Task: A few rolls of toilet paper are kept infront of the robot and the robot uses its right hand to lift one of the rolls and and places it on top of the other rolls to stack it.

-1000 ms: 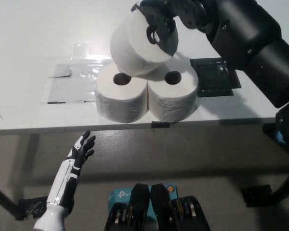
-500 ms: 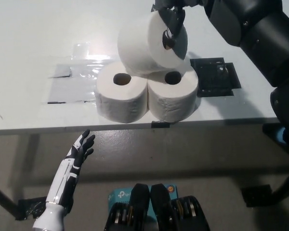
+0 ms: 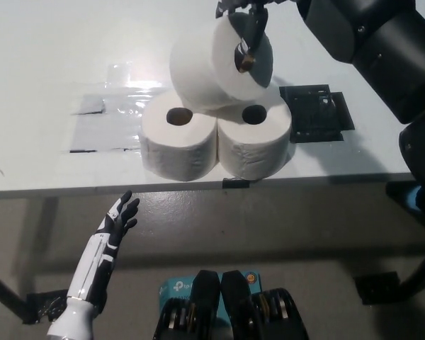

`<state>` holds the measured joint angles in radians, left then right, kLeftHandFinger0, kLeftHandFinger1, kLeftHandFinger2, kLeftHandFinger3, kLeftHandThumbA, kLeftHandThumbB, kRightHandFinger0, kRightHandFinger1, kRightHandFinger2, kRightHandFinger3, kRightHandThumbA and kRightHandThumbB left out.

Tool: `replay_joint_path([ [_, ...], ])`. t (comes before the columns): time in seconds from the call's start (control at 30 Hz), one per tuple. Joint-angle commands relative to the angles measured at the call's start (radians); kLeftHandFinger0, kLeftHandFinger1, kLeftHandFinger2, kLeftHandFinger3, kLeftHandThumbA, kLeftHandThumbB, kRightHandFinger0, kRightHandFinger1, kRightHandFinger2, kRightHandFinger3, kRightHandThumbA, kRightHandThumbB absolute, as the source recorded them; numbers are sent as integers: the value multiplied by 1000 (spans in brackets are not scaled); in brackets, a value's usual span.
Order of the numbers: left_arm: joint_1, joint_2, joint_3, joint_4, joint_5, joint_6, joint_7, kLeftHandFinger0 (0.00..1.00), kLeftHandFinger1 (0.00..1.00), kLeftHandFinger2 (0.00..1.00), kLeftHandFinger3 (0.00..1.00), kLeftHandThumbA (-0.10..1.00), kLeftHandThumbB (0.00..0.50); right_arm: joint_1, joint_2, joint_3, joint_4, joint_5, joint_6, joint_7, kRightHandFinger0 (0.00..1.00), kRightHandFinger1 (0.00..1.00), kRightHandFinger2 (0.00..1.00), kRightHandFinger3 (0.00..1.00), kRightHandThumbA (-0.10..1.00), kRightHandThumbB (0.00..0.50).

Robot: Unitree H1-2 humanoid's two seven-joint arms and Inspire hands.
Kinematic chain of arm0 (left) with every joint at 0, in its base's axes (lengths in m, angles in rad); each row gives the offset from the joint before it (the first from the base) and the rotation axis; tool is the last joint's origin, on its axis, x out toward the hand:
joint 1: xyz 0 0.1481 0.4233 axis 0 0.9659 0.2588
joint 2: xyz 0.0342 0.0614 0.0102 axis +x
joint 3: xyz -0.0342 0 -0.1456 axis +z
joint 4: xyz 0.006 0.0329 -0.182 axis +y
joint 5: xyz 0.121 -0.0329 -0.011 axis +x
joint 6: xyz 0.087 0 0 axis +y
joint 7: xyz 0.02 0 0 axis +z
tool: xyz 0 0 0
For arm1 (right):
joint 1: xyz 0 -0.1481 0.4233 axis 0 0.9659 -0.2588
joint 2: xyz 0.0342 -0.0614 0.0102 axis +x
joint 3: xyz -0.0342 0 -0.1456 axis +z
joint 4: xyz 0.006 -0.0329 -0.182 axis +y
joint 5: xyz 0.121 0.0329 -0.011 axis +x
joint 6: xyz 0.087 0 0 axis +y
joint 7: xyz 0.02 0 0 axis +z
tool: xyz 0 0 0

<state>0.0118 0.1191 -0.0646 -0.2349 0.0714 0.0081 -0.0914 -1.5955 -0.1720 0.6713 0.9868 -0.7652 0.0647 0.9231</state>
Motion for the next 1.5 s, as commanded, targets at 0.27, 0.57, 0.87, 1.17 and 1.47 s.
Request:
replay_joint_path([
  [0.27,-16,13,-6,-22,7,-35,-11,1000,1000,1000,1000,1000,500,-101,-40,-57,-66,27,54,30,1000,1000,1000,1000,494,500],
  [0.57,-20,14,-7,-27,12,-26,-11,1000,1000,1000,1000,1000,500,-118,-47,-73,-42,42,15,23,1000,1000,1000,1000,485,500],
  [0.87,-18,12,-7,-24,7,-32,-12,1000,1000,1000,1000,1000,500,-111,-49,-73,-47,51,24,19,1000,1000,1000,1000,475,500],
  [1.17,-12,3,-9,-24,-7,-36,-10,1000,1000,1000,1000,1000,500,-51,-193,-187,-381,129,86,83,1000,1000,1000,1000,648,500],
  [1.47,-27,17,6,-13,-23,-29,-16,1000,1000,1000,1000,1000,500,210,-473,-634,-1207,284,344,88,1000,1000,1000,1000,1000,400],
])
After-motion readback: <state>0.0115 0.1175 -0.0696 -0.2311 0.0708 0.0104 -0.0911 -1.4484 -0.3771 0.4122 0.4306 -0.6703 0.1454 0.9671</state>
